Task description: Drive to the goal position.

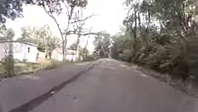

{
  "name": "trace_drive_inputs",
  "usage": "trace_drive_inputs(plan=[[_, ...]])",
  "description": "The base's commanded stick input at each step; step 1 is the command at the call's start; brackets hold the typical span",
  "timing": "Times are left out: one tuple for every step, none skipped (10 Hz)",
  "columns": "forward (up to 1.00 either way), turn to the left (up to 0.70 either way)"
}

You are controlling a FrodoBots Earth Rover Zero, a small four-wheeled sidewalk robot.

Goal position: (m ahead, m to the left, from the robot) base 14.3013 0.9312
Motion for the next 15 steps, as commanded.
trace_drive_inputs(plan=[[0.70, 0.00], [0.70, 0.00], [0.70, 0.00], [0.70, 0.00], [0.70, 0.00], [0.70, -0.01], [0.70, -0.02], [0.70, -0.33], [0.70, -0.34], [0.70, -0.34], [0.70, -0.30], [0.70, -0.13], [0.70, 0.00], [0.70, 0.00], [0.70, 0.00]])
